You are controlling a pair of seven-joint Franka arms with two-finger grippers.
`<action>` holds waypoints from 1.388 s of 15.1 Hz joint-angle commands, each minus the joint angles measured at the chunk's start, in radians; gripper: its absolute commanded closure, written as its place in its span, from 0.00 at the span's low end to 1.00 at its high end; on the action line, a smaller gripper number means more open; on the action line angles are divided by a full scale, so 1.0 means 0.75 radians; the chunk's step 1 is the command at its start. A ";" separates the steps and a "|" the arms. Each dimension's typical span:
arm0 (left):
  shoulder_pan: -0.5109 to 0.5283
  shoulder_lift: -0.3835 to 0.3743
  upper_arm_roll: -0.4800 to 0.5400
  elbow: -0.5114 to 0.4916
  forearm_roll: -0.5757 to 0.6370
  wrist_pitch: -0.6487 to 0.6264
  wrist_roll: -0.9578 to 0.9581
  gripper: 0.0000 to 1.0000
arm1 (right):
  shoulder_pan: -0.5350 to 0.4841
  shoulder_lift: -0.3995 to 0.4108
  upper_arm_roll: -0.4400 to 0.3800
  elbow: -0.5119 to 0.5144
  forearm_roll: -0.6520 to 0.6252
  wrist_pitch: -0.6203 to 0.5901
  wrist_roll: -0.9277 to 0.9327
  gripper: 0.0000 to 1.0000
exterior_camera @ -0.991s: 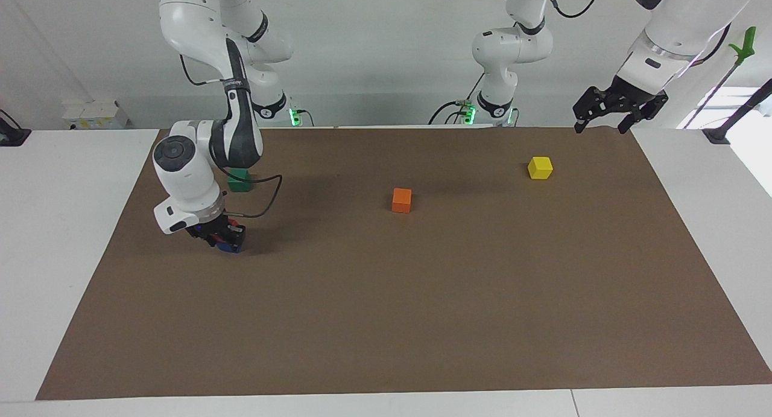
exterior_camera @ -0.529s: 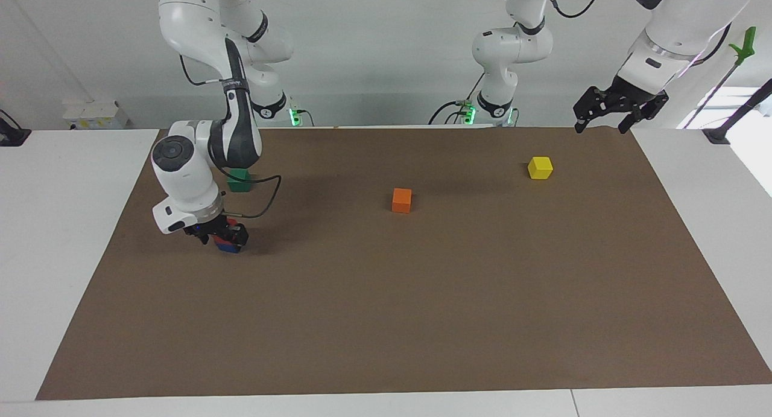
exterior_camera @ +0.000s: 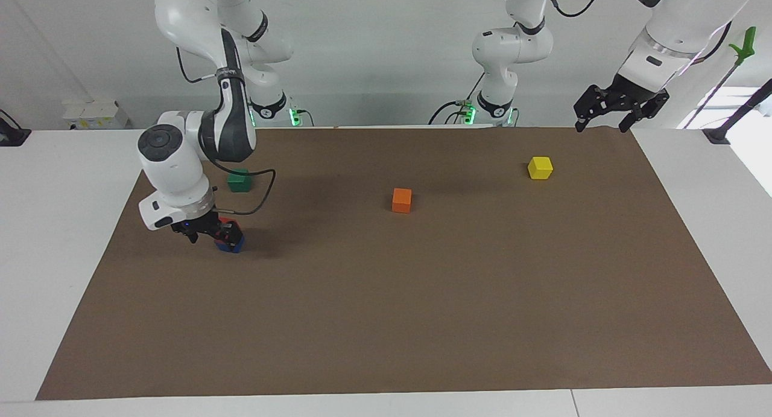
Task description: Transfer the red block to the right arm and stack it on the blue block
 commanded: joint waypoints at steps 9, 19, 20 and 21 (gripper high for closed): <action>-0.003 -0.097 0.017 -0.028 0.008 0.004 0.012 0.00 | -0.001 -0.263 0.032 0.335 0.151 -0.523 -0.127 0.00; -0.003 -0.323 0.017 -0.026 0.008 -0.227 0.012 0.00 | -0.042 -0.276 0.015 0.477 0.130 -0.896 -0.356 0.00; -0.003 -0.333 0.017 -0.026 0.008 -0.266 0.010 0.00 | -0.042 -0.280 0.015 0.464 0.120 -0.890 -0.356 0.00; -0.003 -0.343 0.017 -0.026 0.008 -0.292 0.010 0.00 | -0.042 -0.286 0.015 0.444 0.112 -0.874 -0.354 0.00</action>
